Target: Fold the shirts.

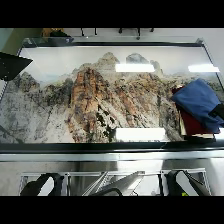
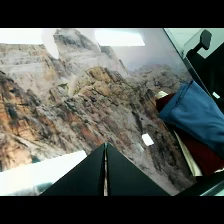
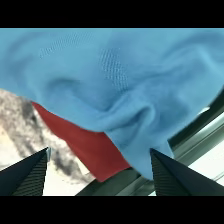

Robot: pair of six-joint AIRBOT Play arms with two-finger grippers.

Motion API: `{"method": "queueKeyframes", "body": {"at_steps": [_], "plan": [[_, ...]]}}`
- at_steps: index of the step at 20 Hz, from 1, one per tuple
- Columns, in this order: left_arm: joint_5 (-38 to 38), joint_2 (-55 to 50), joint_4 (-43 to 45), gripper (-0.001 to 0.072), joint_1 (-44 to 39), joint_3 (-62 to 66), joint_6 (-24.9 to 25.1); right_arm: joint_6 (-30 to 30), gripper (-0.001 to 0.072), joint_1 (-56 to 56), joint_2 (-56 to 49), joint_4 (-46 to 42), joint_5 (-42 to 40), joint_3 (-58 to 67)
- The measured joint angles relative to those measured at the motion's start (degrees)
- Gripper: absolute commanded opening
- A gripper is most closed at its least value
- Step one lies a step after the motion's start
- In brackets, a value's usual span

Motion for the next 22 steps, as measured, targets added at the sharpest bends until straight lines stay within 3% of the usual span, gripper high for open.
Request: {"method": "queueKeyframes", "body": {"at_steps": [6, 7, 9, 11, 13, 17, 22], "plan": [[-0.11, -0.85, -0.02, 0.0021, 0.0, 0.0, 0.0, -3.54, 0.0704, 0.42, 1.22, 0.44, 0.09, 9.27], [0.22, -0.92, -0.04, 0.0021, 0.0, 0.0, 0.02, -3.82, 0.0669, 0.74, 1.27, 3.02, -0.66, 10.49], [0.57, -0.98, -0.11, 0.002, 0.0, 0.0, 0.02, -4.61, 0.0142, 1.77, 0.83, 9.88, -1.84, 11.89], [0.66, -0.96, -0.15, 0.002, 0.0, -0.02, 0.0, -6.1, 0.0149, 3.74, -0.44, 18.82, -2.27, 12.61], [0.44, -0.15, -0.13, 0.002, 0.0, -0.81, 0.02, -7.69, 0.0013, 7.78, -2.1, 27.36, -2.43, 13.0], [0.22, 6.01, -0.02, 0.002, 0.0, -9.66, 0.11, -8.31, 0.0012, 22.01, -4.79, 32.65, -3.43, 12.44], [-0.66, 19.71, 0.17, 0.0019, 0.0, -32.76, 0.31, -3.48, 0.0013, 44.35, -7.37, 24.87, -6.54, 5.25]]}}
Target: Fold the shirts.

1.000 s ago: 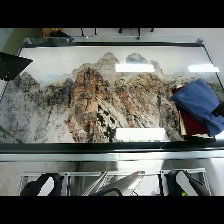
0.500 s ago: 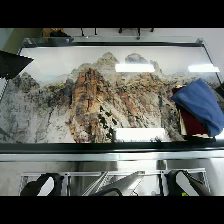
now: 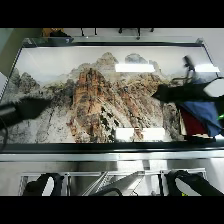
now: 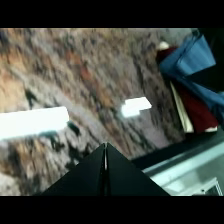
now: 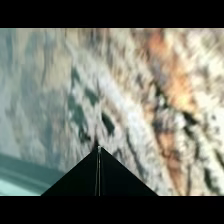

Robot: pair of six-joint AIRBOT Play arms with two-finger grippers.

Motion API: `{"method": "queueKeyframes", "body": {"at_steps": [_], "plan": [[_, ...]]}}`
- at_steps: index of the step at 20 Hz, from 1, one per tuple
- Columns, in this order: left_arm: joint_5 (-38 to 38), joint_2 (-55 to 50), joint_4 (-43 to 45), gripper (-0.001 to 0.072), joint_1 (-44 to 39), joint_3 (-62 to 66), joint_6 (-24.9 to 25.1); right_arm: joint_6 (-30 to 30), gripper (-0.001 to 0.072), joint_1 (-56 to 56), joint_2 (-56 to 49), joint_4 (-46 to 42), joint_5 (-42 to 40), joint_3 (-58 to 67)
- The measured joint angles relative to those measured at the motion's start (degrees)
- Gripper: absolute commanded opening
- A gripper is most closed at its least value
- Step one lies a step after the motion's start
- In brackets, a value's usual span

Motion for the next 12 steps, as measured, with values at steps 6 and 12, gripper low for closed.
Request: {"method": "queueKeyframes", "body": {"at_steps": [6, 12], "plan": [[0.63, 12.0, -0.04, 0.0021, 0.0, -18.45, 0.26, 2.4, 0.0013, 11.21, -1.62, -3.54, -3.8, -4.02], [2.1, 16.72, -0.17, 0.0021, 0.0, -25.31, 0.26, 2.95, 0.0013, 12.96, -1.95, -4.09, -4.44, -4.59]]}}
